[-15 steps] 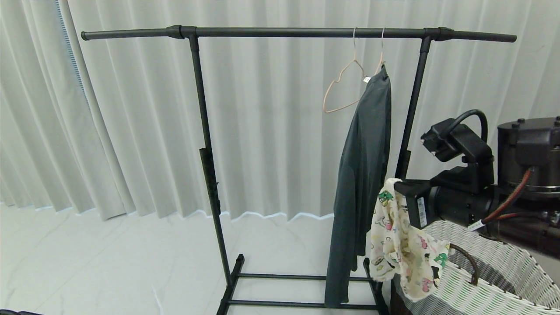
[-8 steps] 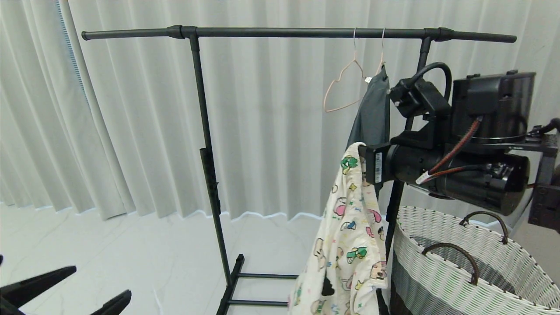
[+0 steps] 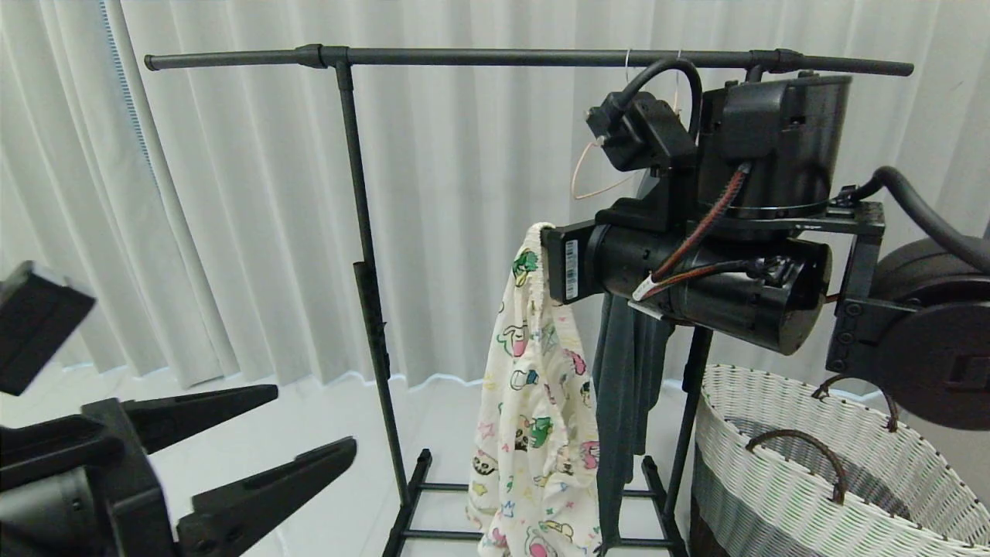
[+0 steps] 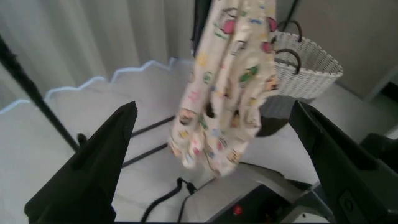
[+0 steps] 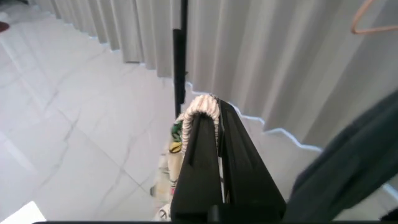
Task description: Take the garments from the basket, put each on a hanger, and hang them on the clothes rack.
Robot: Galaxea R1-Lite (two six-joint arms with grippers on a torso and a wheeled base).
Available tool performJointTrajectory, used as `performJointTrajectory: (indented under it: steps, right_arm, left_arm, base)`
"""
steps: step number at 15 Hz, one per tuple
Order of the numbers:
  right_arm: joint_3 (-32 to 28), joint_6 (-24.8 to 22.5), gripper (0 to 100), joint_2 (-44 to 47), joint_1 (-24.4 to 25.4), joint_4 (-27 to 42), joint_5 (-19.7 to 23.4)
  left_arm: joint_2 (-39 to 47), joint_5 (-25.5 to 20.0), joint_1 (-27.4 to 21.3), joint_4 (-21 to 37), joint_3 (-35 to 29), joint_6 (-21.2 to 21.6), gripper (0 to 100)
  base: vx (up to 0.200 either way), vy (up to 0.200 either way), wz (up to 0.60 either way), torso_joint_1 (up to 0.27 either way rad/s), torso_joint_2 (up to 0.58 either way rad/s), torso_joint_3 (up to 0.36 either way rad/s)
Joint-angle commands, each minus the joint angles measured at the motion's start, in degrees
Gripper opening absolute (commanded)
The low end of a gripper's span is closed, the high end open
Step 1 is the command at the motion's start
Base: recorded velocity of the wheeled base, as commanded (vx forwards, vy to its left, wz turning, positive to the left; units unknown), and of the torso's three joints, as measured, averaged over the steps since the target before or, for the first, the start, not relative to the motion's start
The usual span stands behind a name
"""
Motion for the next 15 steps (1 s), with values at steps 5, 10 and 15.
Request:
performJointTrajectory:
  steps: [5, 10, 15]
  right_arm:
    - [-3.7, 0.0, 0, 1.1, 1.4, 1.2, 0.1]
    - [-4.1, -0.1, 0, 0.2, 4.1, 1.3, 0.0]
    - [-3.9, -0.1, 0, -2.7, 3.9, 2.9, 0.1]
  left_arm:
    - [23.8, 10.0, -7.4, -6.8, -12.4, -8.4, 100]
    - [36.9, 17.1, -7.0, -13.4, -13.8, -9.3, 100]
    - [38.9, 21.9, -7.6, -13.4, -10.4, -12.3, 100]
  base:
    - [0.0, 0.0, 0.0, 0.0, 0.0, 0.0]
    - [0.0, 0.0, 0.0, 0.0, 0.0, 0.0]
    - [0.0, 0.0, 0.0, 0.0, 0.0, 0.0]
